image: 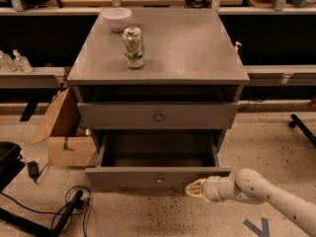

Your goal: Close middle drawer

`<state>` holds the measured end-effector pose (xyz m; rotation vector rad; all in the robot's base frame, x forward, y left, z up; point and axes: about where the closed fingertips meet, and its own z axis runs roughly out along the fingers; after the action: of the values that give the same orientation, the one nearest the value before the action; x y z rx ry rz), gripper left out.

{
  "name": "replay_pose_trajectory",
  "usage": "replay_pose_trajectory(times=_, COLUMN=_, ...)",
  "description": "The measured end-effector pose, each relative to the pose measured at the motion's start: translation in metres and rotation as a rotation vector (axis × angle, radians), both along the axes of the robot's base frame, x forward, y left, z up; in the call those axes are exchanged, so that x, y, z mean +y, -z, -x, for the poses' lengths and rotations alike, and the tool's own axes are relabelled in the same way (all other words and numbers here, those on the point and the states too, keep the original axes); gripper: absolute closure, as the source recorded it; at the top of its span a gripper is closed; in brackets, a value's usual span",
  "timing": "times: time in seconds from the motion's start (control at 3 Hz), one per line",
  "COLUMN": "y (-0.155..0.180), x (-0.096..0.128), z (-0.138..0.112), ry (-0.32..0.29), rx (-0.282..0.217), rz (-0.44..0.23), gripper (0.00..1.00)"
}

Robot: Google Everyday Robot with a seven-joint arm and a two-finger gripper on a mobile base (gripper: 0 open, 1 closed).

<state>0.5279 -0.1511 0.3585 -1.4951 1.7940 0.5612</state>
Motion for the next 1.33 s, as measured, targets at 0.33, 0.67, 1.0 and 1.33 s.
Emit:
replay_pose_trajectory(times=0.33, y=0.0, x=0.001, z=-0.003, ry=-0.004, rx=-0.002, rz=-0.001, gripper=1.0)
replay_pose_trajectory(times=0.67, y=0.003, x=0.007, z=-0.027, ry=-0.034, rx=-0.016, rz=-0.013, gripper=1.0)
replay_pose_trajectory(times=1.0, y=0.003, x=0.007, z=-0.026, ry=-0.034, rx=-0.016, rz=-0.013, gripper=1.0)
replay_pose_trajectory(times=1.33, y=0.003, x=0.01, z=-0.042, ry=-0.044, rx=-0.02, rz=-0.021, gripper=1.0)
